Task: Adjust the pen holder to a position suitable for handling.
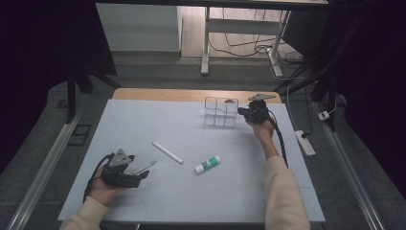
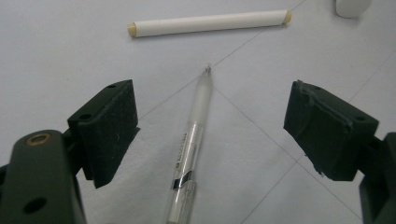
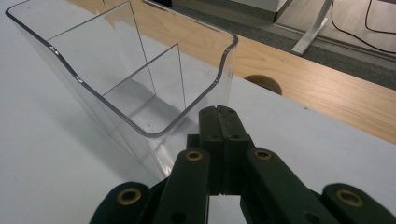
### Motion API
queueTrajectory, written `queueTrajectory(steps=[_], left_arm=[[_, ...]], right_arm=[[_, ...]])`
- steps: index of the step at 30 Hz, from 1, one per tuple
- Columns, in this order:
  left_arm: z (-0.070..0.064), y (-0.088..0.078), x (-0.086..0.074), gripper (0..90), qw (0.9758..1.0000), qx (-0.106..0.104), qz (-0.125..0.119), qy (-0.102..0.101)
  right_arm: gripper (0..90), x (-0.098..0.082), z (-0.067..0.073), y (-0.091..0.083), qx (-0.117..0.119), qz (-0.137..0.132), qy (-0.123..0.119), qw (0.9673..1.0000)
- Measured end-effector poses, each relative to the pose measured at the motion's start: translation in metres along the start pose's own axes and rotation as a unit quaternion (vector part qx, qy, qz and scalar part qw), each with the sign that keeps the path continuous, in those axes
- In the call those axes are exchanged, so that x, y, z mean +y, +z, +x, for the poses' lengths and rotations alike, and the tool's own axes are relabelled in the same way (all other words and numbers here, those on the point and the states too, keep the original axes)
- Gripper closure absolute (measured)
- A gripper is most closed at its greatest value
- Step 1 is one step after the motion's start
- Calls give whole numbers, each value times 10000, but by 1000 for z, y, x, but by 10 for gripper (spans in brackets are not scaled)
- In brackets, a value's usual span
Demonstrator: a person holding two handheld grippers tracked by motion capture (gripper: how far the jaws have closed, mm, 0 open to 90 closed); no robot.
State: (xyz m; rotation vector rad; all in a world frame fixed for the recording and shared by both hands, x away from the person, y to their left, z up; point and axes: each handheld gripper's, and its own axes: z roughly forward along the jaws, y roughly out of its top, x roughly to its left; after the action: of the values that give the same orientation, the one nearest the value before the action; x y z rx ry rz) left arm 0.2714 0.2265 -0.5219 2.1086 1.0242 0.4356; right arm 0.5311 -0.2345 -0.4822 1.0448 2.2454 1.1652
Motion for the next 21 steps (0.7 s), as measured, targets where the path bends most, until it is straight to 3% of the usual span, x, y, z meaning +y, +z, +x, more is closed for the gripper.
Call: queueTrajectory(steps=[21], left_arm=[[1, 0, 0, 176, 10000, -10, -9, 4]], right_arm=[[888, 16, 32, 25, 141, 64, -171, 9997]])
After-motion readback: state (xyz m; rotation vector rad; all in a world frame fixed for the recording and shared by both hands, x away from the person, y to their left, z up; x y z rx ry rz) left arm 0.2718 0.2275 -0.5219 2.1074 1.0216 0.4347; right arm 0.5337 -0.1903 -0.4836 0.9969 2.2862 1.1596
